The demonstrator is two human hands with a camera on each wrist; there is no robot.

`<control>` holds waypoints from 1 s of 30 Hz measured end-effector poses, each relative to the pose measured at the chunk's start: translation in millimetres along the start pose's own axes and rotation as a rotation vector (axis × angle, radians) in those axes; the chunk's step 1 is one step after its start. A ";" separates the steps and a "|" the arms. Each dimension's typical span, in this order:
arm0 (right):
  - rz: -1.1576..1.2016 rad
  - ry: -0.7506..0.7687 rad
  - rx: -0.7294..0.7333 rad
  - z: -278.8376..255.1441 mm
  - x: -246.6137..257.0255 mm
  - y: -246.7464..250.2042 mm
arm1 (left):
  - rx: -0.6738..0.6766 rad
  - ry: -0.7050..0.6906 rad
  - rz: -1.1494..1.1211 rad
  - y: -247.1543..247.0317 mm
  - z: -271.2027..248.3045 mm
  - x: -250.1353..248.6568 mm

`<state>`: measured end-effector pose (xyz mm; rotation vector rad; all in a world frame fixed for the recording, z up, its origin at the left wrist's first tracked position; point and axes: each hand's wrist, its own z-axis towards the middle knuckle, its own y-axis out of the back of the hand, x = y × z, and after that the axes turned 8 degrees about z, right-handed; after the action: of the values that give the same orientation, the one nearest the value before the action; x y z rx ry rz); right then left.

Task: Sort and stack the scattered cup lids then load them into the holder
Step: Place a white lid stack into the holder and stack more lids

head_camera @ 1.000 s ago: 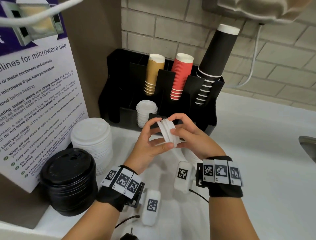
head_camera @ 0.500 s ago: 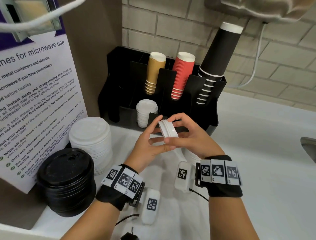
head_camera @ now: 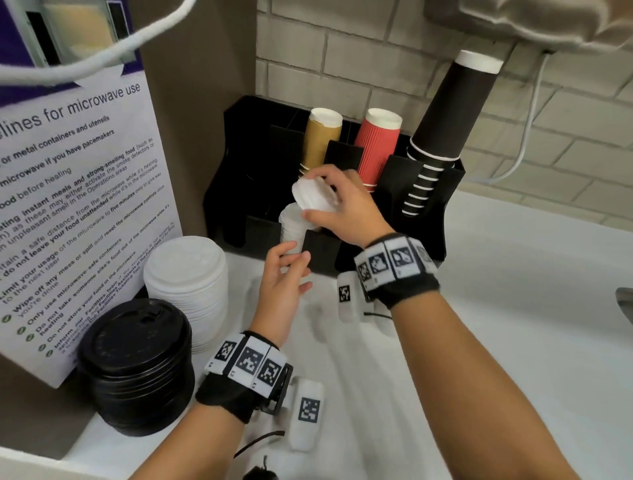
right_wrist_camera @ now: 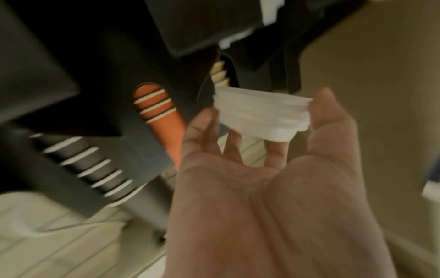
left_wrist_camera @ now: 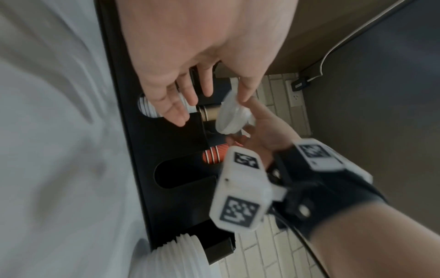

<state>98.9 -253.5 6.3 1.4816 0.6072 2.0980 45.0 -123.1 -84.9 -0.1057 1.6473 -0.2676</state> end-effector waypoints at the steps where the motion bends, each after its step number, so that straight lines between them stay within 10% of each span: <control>1: -0.063 -0.023 0.047 9.2 -1.8 -4.9 | -0.012 0.009 0.004 0.5 1.5 1.0; 11: -0.509 -0.071 0.245 31.5 -15.9 -33.8 | -0.060 0.047 0.006 4.9 1.3 1.3; 23: -0.742 0.013 0.118 18.9 -25.6 -56.4 | -0.064 0.031 0.015 7.1 -0.3 -0.7; 30: -0.506 0.016 0.058 7.0 -15.3 -42.8 | -0.044 0.031 0.011 3.1 -2.2 -3.6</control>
<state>115.9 -229.3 -28.9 1.1833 0.9435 1.7095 43.5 -119.0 -82.0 -0.1260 1.6842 -0.2258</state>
